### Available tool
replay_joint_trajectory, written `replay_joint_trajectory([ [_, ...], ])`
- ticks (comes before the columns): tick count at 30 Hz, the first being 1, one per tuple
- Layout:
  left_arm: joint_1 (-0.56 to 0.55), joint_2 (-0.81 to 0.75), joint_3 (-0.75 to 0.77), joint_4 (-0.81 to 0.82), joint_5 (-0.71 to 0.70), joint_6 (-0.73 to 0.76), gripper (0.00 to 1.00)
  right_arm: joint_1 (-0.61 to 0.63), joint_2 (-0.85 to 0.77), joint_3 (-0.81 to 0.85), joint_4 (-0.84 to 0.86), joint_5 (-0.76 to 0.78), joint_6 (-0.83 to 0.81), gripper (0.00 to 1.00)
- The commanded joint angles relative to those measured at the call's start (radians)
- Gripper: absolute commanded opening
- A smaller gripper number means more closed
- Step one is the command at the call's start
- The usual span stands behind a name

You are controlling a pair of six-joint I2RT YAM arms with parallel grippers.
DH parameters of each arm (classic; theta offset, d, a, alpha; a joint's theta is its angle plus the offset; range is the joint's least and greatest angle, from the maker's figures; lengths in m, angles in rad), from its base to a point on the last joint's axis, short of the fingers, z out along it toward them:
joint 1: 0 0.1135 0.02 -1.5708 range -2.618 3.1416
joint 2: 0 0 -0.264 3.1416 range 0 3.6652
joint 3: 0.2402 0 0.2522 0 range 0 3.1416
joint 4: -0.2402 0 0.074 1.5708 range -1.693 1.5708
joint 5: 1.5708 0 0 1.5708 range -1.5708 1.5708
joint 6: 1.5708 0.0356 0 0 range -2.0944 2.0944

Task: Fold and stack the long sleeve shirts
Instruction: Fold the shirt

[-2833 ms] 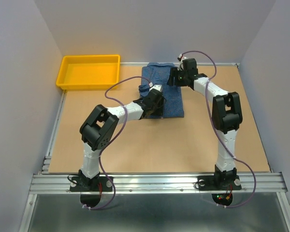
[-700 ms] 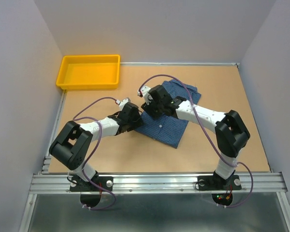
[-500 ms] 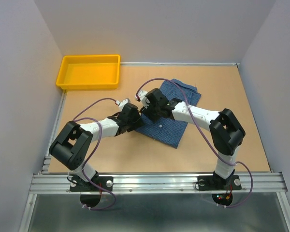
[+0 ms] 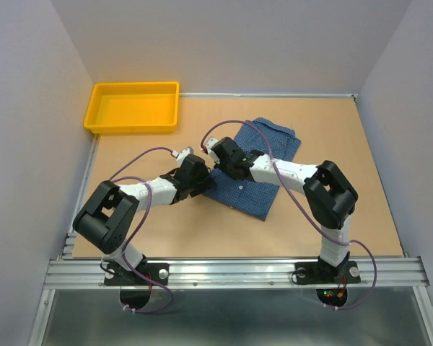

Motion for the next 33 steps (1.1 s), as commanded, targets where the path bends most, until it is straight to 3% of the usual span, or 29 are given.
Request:
replay_joint_trajectory([
  [1, 0.006, -0.021, -0.036, -0.024, 0.009, -0.005, 0.6, 0.004, -0.012, 0.078, 0.049, 0.138, -0.006, 0.08],
  [4, 0.006, -0.026, -0.042, -0.023, 0.007, -0.005, 0.6, -0.002, -0.013, 0.094, 0.057, 0.16, -0.002, 0.04],
  [16, 0.012, -0.029, -0.071, -0.021, 0.024, 0.0, 0.6, -0.203, -0.001, 0.126, 0.055, 0.077, 0.21, 0.06],
  [19, 0.014, -0.036, -0.07, -0.023, 0.022, 0.003, 0.6, -0.237, -0.008, 0.14, 0.054, 0.081, 0.267, 0.18],
  [20, 0.014, -0.038, -0.07, -0.024, 0.021, 0.005, 0.6, -0.241, -0.018, 0.144, 0.052, 0.072, 0.277, 0.37],
  [22, 0.014, -0.05, -0.066, -0.027, 0.021, 0.009, 0.6, -0.241, -0.06, 0.152, 0.051, 0.043, 0.29, 0.54],
  [23, 0.014, -0.052, -0.062, -0.029, 0.022, 0.015, 0.61, -0.241, -0.079, 0.152, 0.049, 0.005, 0.325, 0.57],
  [28, 0.009, -0.127, -0.022, -0.055, 0.021, 0.066, 0.65, -0.257, -0.195, 0.117, 0.049, -0.156, 0.438, 0.59],
  [33, -0.021, -0.225, 0.022, -0.064, -0.007, 0.136, 0.72, -0.382, -0.3, -0.038, 0.08, -0.322, 0.648, 0.55],
])
